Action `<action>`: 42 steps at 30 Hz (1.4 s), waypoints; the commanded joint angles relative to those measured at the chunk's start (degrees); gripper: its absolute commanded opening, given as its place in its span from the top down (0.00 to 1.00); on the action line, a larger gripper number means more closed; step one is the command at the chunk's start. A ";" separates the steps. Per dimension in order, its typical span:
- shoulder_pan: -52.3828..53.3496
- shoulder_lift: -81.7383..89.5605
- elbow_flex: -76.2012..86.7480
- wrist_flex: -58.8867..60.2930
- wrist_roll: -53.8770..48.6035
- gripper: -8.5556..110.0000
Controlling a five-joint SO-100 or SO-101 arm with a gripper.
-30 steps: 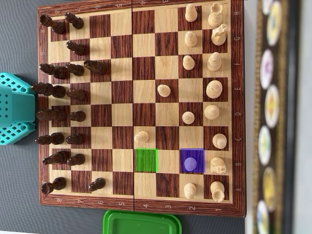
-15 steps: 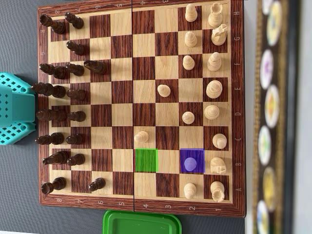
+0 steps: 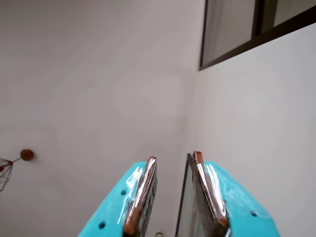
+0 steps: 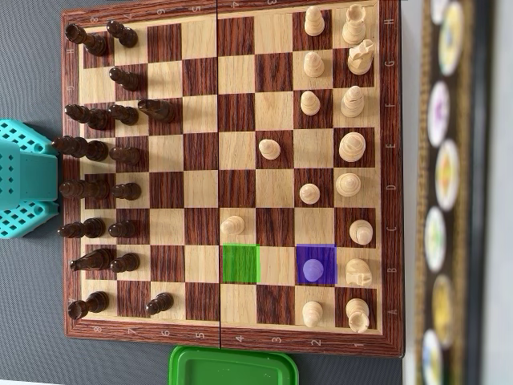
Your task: Play chess
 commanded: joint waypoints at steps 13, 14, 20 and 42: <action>0.26 -0.79 1.14 0.62 -0.70 0.83; 0.26 -0.79 1.05 1.76 -1.58 0.83; 0.00 -0.70 -2.99 11.43 -6.94 0.83; 0.88 -0.88 -17.14 70.66 -6.94 0.83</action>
